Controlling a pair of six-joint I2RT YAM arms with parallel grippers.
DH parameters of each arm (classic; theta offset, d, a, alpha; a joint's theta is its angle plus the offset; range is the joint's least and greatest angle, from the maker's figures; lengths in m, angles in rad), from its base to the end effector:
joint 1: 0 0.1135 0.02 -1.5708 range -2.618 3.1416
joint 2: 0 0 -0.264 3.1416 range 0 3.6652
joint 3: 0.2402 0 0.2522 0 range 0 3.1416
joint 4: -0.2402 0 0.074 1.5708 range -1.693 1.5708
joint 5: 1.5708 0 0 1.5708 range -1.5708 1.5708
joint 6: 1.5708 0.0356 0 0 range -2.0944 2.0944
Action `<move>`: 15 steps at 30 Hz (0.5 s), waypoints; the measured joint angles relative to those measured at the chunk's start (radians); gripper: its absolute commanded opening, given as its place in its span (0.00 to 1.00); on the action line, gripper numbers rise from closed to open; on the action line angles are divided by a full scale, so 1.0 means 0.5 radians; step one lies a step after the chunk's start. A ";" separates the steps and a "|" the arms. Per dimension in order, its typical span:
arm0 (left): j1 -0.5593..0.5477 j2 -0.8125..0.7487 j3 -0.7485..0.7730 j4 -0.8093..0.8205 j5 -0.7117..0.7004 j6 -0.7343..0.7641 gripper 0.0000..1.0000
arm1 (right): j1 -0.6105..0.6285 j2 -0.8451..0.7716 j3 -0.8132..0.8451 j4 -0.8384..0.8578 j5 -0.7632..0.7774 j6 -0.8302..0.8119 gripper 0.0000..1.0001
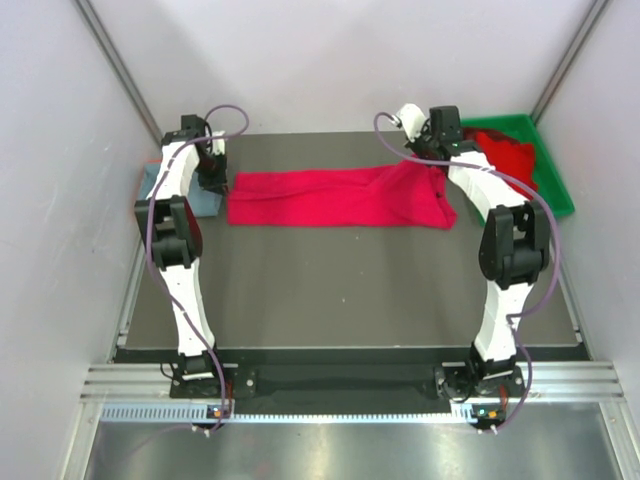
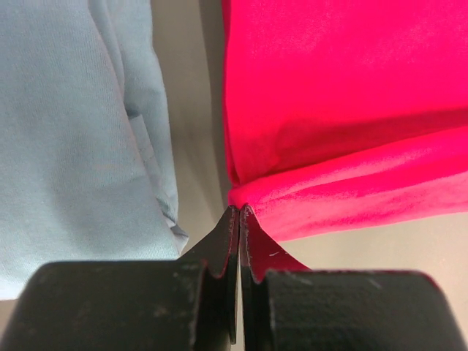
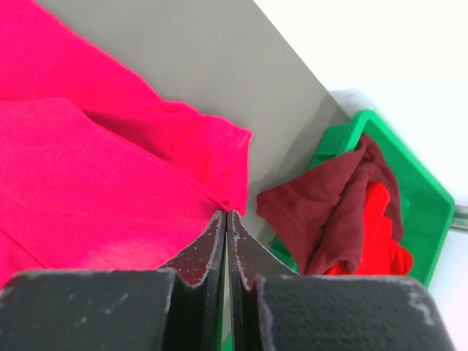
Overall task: Fold and stack the t-shirts
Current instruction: Fold the tshirt
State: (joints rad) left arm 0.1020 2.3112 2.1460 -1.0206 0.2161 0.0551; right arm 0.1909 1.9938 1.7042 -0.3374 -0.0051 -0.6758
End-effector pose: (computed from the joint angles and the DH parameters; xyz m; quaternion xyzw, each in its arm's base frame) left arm 0.4887 0.0423 0.2265 -0.0022 0.9760 -0.0906 0.1979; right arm 0.4605 0.0892 0.2775 -0.3751 0.8079 -0.1069 0.4418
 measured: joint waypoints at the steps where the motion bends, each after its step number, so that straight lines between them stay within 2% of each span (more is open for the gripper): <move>1: 0.000 0.006 0.006 0.002 -0.003 -0.002 0.00 | 0.000 0.016 0.016 0.005 0.006 -0.001 0.00; 5: -0.002 0.063 0.051 0.019 -0.028 -0.002 0.00 | 0.000 0.127 0.098 0.035 0.031 -0.002 0.00; 6: -0.002 0.085 0.061 0.024 -0.037 -0.002 0.03 | 0.000 0.163 0.114 0.037 0.040 -0.006 0.00; 7: -0.006 0.109 0.070 0.029 -0.048 -0.001 0.11 | 0.000 0.198 0.131 0.034 0.048 -0.008 0.00; 8: -0.013 0.136 0.075 0.038 -0.062 0.003 0.33 | 0.000 0.250 0.158 0.030 0.066 -0.010 0.03; 10: -0.026 0.177 0.079 0.047 -0.111 0.004 0.46 | 0.001 0.343 0.204 0.026 0.105 -0.011 0.19; 11: -0.036 0.198 0.079 0.049 -0.153 -0.010 0.58 | 0.001 0.401 0.210 0.030 0.144 -0.024 0.35; 14: -0.069 0.208 0.079 0.050 -0.225 -0.025 0.61 | 0.002 0.443 0.196 0.018 0.227 -0.001 0.48; 15: -0.077 0.202 0.082 0.052 -0.243 -0.025 0.62 | 0.002 0.442 0.188 0.015 0.243 0.005 0.49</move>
State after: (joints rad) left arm 0.0635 2.4123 2.1872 -0.9947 0.0948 0.0425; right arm 0.1921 2.2147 1.7981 -0.3298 0.1162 -0.6735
